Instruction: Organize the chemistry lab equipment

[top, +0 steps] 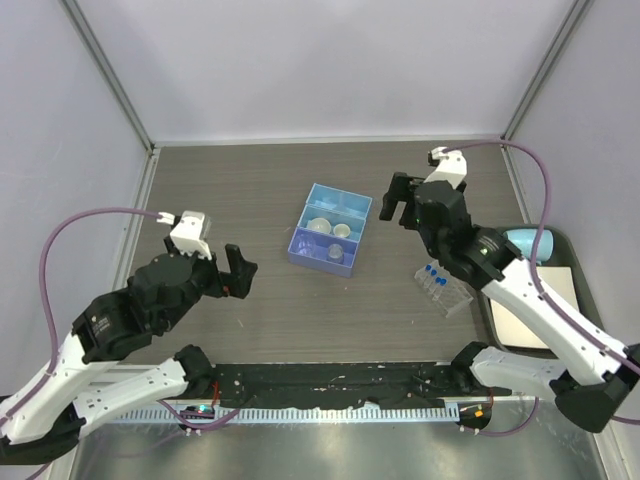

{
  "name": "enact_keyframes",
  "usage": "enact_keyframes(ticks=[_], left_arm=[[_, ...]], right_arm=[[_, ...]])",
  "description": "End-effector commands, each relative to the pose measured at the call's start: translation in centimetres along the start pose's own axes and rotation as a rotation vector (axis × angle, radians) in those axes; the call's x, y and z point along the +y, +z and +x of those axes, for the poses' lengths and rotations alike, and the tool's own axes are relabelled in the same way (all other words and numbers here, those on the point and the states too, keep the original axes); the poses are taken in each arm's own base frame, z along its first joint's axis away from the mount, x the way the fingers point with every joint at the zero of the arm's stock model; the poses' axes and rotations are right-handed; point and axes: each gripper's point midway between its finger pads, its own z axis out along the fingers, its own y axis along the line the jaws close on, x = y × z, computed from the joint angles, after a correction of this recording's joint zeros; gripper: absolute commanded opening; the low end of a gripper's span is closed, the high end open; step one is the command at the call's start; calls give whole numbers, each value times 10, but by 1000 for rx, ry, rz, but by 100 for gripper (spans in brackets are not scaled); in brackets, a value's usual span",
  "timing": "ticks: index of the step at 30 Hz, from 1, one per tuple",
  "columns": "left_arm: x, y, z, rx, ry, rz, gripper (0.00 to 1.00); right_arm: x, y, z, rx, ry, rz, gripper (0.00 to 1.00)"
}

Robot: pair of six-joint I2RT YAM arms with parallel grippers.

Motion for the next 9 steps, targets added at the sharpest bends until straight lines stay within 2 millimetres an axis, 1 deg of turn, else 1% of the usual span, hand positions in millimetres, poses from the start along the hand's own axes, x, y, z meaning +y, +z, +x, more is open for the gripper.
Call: enact_keyframes(ticks=[1,2,3,5,6,7,8,9], left_arm=[[-3,3,-27,-77,27,-20,100],[-3,4,-28,-79,28,-23,100],[-3,5,-28,-82,24,-25,100],[-5,6,-28,-87,14,-19,100],[-5,6,-29,-92,6,-16,100],[-5,8,-24,-84,-7,-20,100],[-5,10,-21,-81,-16,-20,100],[-7,11,-20,-87,-27,-12,100]], right_arm=[[12,-24,-29,-103,66,-127,95],[13,-26,-30,-103,69,-139,95],[18,-32,-31,-100,57,-184,95],[32,-36,-22,-76,6,-260,95],[35,-36,-18,-65,-23,-258,95],[43,-27,-6,-36,-56,-242,95],[52,-27,7,-10,-93,-239,95],[49,-22,12,-4,-116,-185,95]])
